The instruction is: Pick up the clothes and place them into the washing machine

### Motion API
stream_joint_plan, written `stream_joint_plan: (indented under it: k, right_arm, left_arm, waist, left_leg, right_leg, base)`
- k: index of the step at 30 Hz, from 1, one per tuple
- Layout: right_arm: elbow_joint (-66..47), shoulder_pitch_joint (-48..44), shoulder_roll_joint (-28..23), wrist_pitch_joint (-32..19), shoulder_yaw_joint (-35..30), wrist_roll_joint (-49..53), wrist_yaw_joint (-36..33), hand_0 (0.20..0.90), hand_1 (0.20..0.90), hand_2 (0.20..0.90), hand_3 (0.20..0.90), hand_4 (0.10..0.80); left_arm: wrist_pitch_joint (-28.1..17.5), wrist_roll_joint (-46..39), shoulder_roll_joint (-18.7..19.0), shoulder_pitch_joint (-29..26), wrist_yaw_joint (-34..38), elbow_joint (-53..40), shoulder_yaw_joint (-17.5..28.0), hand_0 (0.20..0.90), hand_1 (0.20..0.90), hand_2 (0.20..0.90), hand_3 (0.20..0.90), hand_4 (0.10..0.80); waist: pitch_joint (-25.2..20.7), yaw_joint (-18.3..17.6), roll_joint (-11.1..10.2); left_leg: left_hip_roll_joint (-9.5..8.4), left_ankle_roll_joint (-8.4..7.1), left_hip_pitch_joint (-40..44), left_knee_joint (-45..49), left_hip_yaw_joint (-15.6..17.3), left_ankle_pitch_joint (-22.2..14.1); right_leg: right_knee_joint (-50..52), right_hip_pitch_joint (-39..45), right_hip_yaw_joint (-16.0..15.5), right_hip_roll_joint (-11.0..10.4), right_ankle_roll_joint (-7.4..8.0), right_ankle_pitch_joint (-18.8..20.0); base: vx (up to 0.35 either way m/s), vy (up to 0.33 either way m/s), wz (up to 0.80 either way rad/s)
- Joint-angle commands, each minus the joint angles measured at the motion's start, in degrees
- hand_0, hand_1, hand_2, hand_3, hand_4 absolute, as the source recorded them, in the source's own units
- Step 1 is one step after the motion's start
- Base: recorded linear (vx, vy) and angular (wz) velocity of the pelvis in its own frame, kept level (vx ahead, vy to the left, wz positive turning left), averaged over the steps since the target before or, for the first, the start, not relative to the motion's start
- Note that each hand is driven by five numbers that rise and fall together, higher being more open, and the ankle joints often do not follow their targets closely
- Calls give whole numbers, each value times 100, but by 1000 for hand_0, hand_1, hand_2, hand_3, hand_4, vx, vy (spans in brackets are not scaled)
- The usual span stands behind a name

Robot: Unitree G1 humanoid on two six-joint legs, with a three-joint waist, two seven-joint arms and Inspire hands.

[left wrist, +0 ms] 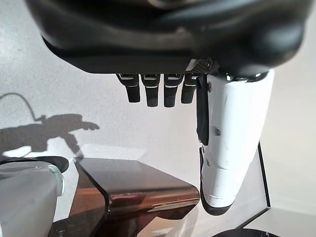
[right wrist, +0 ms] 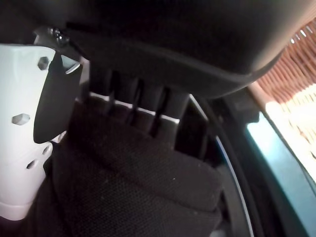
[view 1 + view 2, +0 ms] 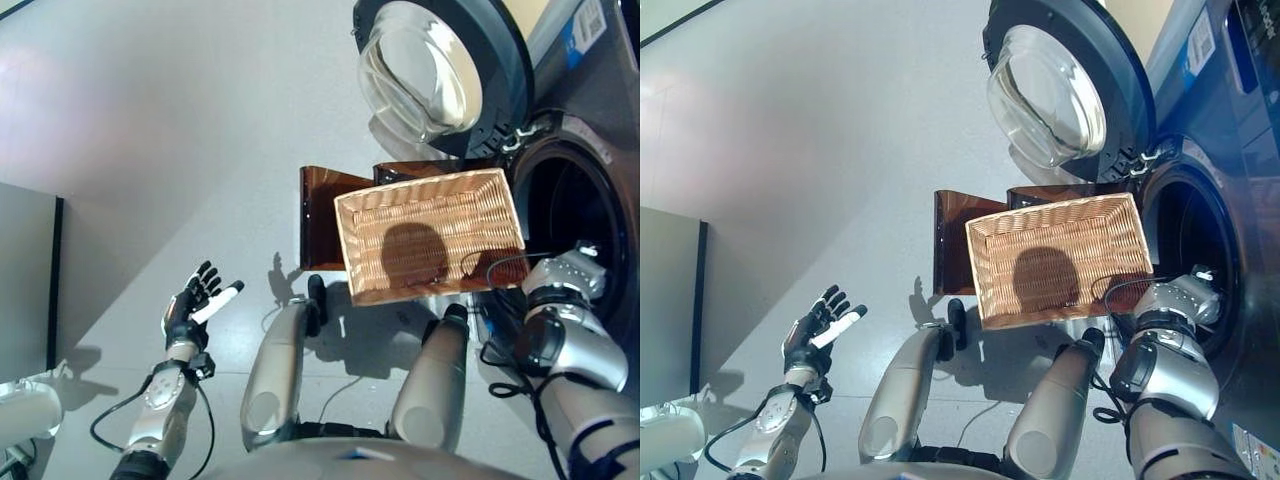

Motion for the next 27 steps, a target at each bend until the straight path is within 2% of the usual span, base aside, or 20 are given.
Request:
stream_joint_plan:
  k: [1,11,15,17,19,27]
  right_arm:
    - [-9,41,-307,-458,267,-167,291,900,900,900,900,800]
    - [23,248,-137,-378,231,-249,264,900,900,900,900,800]
    - [293,379,-97,45,481,-642,201,900,900,900,900,800]
    - [416,487,-46,435,846,-1148,242,900,900,900,900,800]
    - [385,588,2,574,1042,-1458,281,900,900,900,900,800]
    - [305,994,512,730,1251,-1745,459,900,900,900,900,800]
  left_arm:
    - [-283,-40,454,302,158,-211,364,900,900,900,900,800]
    - [-304,-85,412,314,146,-217,471,900,900,900,900,800]
    - [-317,-71,428,317,86,-220,467,900,900,900,900,800]
    - [-368,-12,452,238,87,-212,445,900,900,900,900,800]
    - [-381,17,437,205,80,-203,453,900,900,900,900,800]
    - [-456,88,307,134,135,-100,657,900,900,900,900,800]
  waist:
    - [-477,-59,-194]
    - [-501,-43,-301]
    - [-546,5,-378]
    - [-545,32,-458]
    - [-527,36,-515]
    - [-608,75,-737]
  left_leg:
    - [275,-562,283,339,-317,-543]
    - [279,-573,396,257,-327,-494]
    - [288,-562,536,74,-341,-440]
    - [277,-557,588,-83,-335,-321]
    - [269,-565,648,-207,-324,-262]
    - [234,-564,997,-744,-349,-22]
  right_leg:
    - [-170,-115,201,47,-222,681]
    - [-326,65,134,52,-213,755]
    - [-566,249,71,69,-175,858]
    - [-764,347,25,63,-159,996]
    - [-900,433,-22,45,-142,1067]
    - [-1572,930,-260,25,-89,1347]
  base:
    - [0,0,0]
    - [11,-2,0]
    - [16,-6,-1]
    - [0,0,0]
    - [0,0,0]
    - [31,-13,1]
